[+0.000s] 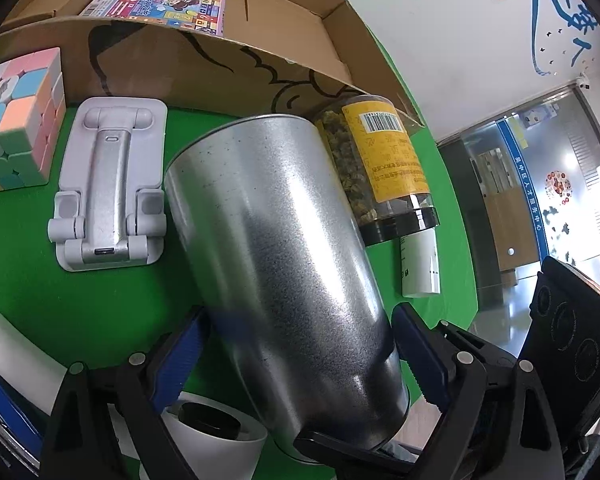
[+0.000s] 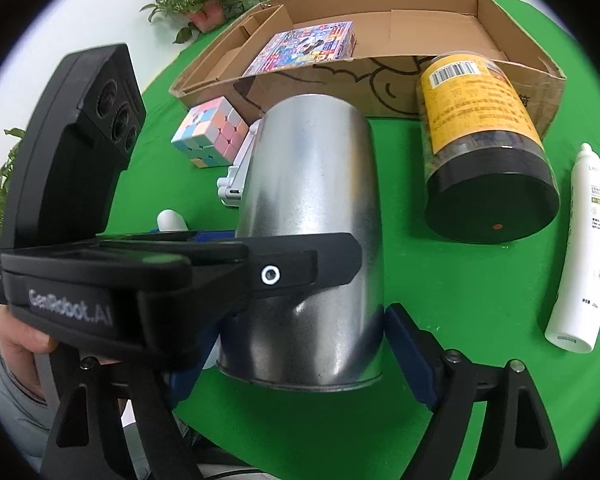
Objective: Organize rigid objects
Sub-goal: 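Grasp the silver cylinder with the right gripper and lift it, then lower the silver cylinder into the box beside the game box and release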
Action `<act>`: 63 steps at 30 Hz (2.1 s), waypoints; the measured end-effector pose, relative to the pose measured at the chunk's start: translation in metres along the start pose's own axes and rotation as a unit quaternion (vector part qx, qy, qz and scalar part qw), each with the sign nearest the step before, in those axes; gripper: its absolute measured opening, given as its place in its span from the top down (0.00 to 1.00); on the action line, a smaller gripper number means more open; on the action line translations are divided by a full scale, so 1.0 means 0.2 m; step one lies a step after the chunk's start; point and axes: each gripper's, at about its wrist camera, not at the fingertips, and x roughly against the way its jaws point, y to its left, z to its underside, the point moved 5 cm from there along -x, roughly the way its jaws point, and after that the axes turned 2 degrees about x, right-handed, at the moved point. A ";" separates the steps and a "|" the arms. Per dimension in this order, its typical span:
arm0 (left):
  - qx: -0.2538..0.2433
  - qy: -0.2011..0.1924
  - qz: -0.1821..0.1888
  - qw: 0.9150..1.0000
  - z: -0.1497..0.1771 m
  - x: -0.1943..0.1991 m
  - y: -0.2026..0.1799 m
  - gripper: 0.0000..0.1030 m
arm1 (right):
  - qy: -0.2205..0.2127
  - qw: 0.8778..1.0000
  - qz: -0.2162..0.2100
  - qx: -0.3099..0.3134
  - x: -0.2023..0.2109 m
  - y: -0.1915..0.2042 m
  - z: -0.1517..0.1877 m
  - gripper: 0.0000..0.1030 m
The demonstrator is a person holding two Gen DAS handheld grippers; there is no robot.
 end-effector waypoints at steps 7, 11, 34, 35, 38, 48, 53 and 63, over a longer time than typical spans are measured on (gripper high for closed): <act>0.000 -0.013 0.003 1.000 0.02 0.05 0.02 0.13 | 0.000 1.000 0.004 0.010 -0.01 -0.01 -0.01 0.19; -0.028 -0.042 -0.015 0.999 0.02 0.14 -0.05 0.14 | -0.023 1.000 0.005 0.016 0.03 0.02 -0.02 0.19; -0.169 -0.181 -0.121 0.961 -0.52 0.80 -0.65 0.16 | -0.160 0.985 -0.040 0.053 0.44 0.11 -0.66 0.19; -0.169 -0.182 -0.122 0.961 -0.54 0.80 -0.69 0.16 | -0.159 0.985 -0.041 0.051 0.45 0.10 -0.69 0.19; -0.168 -0.185 -0.120 0.961 -0.64 0.83 -0.74 0.16 | -0.159 0.985 -0.041 0.053 0.48 0.08 -0.77 0.19; -0.181 -0.162 -0.106 0.964 -0.96 0.82 -0.88 0.16 | -0.145 0.988 -0.019 0.053 0.54 0.01 -0.92 0.19; -0.177 -0.142 -0.101 0.969 -1.07 0.70 -0.85 0.16 | -0.129 0.991 -0.014 0.036 0.48 -0.05 -0.96 0.19; -0.127 -0.076 -0.093 0.985 -1.20 0.32 -0.55 0.16 | -0.057 0.998 -0.023 0.004 0.18 -0.15 -0.96 0.19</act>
